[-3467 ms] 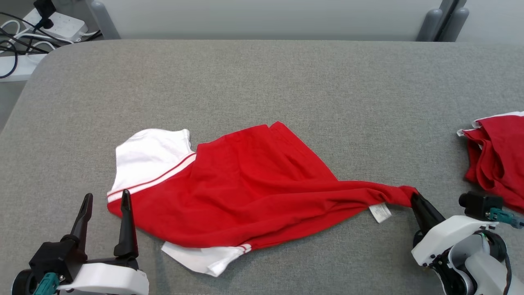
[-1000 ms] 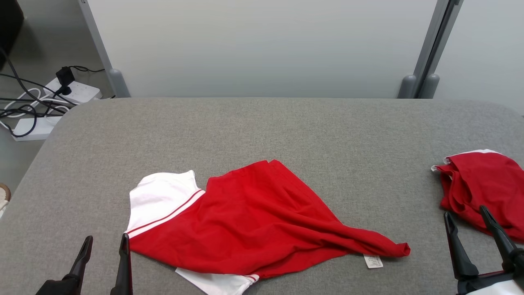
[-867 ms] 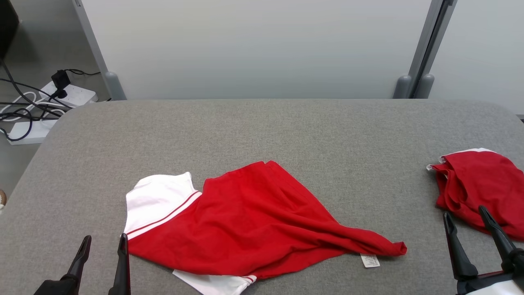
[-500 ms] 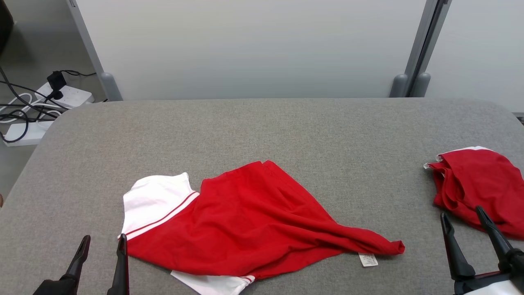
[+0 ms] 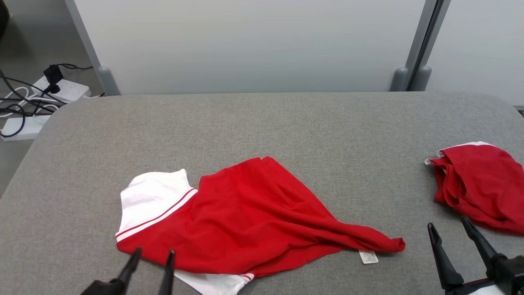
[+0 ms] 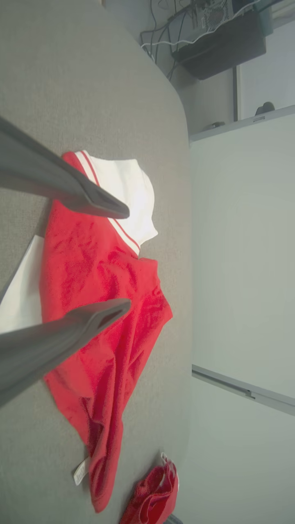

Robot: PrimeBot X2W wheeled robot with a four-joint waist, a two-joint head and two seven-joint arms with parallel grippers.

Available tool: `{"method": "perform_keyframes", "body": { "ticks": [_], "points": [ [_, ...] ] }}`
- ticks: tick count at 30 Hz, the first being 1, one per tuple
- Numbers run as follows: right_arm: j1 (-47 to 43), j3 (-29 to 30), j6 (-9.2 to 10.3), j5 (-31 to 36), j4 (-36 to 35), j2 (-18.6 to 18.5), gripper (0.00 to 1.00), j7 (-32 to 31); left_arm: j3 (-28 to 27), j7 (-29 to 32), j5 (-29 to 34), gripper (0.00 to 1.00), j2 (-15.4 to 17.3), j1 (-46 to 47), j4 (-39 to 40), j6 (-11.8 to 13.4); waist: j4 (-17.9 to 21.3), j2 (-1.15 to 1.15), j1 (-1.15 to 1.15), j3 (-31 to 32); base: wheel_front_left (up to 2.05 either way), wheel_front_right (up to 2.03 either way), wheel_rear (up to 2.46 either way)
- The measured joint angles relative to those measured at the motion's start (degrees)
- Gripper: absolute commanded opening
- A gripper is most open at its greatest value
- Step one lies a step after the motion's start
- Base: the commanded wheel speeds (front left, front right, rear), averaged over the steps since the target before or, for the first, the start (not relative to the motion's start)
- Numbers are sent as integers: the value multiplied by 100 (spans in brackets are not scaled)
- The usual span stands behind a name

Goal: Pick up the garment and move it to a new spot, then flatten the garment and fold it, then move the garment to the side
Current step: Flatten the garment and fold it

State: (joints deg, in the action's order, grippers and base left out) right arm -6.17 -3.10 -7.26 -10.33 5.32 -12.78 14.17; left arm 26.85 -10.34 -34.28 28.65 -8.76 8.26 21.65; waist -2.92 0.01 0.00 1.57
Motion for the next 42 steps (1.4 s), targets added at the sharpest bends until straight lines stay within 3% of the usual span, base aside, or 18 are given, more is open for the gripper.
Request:
{"method": "perform_keyframes", "body": {
  "ticks": [9,15,27,42],
  "points": [
    [2,-482,0,-154,548,-483,100,-254,907,644,-275,100,-465,14,-446,-561,36,0,0,-336,0,0,0],
    [263,-684,0,-387,850,-714,100,-342,1196,733,-286,100,-646,394,-918,-850,39,0,0,-695,0,0,0],
    [1048,-1247,0,-650,1304,-875,100,-355,1340,678,-159,100,-944,953,-1648,-1037,-24,0,0,-1277,0,0,0],
    [1300,-1725,0,-910,1627,-970,100,-302,1729,833,49,100,-962,984,-1381,-998,-134,0,0,-1455,0,0,0]
  ]
}}
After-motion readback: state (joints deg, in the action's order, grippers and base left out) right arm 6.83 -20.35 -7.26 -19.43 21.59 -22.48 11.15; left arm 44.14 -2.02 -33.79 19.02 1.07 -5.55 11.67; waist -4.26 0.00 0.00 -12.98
